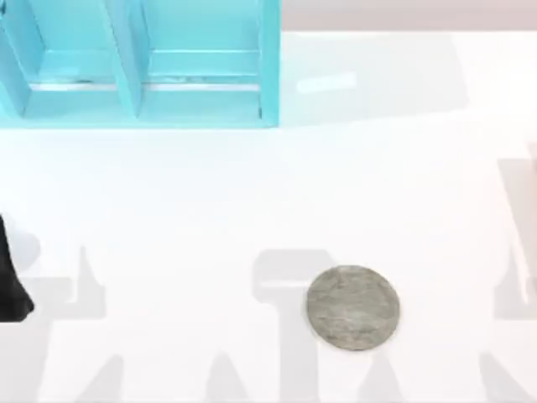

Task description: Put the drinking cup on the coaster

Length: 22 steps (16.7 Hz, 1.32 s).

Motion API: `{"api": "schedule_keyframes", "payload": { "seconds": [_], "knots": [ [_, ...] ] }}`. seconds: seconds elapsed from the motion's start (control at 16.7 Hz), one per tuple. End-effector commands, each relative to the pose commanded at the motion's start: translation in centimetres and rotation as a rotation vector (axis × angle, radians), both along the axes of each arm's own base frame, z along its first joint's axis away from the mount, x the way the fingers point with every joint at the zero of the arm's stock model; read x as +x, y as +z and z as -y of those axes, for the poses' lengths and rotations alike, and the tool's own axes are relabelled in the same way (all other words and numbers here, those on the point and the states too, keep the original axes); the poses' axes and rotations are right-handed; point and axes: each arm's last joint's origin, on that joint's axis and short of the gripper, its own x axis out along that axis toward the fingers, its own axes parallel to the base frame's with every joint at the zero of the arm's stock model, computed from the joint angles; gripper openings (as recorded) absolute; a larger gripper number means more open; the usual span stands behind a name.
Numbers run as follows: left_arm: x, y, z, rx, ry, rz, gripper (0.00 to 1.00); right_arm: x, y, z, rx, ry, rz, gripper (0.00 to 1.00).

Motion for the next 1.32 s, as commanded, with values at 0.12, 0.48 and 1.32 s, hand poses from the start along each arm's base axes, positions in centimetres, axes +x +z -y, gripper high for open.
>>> {"api": "schedule_keyframes", "payload": {
  "seconds": [0.12,0.48,1.32],
  "knots": [
    [0.0,0.0,0.0,0.0,0.0,0.0,1.0,0.0,0.0,0.0,0.0,0.0,0.0,1.0],
    [0.6,2.0,-0.3,0.189,0.015,-0.202,1.0,0.0,0.0,0.0,0.0,0.0,0.0,1.0],
    [14.0,9.7,-4.2,1.071,-0.63,-1.126,1.0,0.0,0.0,0.0,0.0,0.0,0.0,1.0]
  ]
}}
